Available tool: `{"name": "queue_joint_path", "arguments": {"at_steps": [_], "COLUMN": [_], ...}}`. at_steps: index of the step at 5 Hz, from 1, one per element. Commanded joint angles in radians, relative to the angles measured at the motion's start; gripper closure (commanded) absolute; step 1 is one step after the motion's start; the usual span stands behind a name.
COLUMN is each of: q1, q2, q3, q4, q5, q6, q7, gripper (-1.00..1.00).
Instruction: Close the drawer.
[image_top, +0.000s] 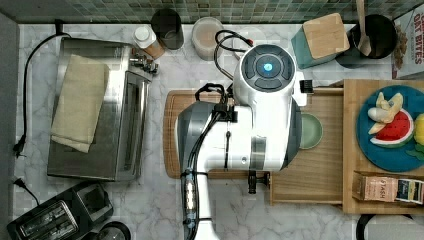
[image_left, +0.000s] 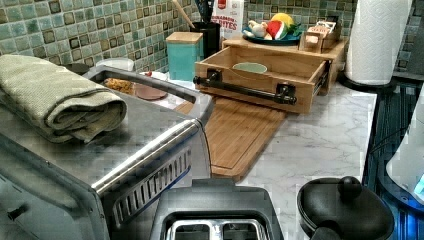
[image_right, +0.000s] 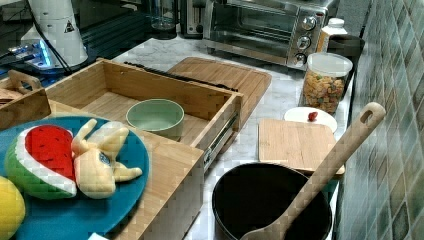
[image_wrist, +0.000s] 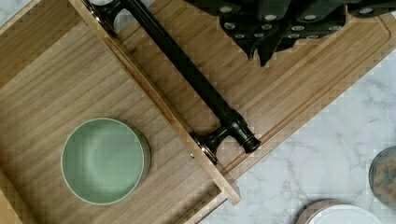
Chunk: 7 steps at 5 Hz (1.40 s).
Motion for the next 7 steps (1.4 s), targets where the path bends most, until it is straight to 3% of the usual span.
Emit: {"name": "queue_joint_path", "arguments": {"at_steps": [1,2,3,4,5,7], "q1": [-0.003,-0.008,0.000,0.019,0.045,0.060], "q2": [0.006,0.008,-0.030,-0.059,-0.111,-0.142], "q3": [-0.002,0.004,0.018,0.033,0.055,0.083], "q4": [0.000,0.000,-0.069,-0.137,-0.244,-0.351], "q5": [-0.006,0.010,0.011,0.063,0.061,0.021], "q6": [0.000,-0.033,0.023,0.093,0.215,0.305], "q7": [0.000,-0.180,-0.319,-0.371,-0.360,-0.454], "gripper": [1.00,1.00,1.00,1.00,1.00,1.00]}}
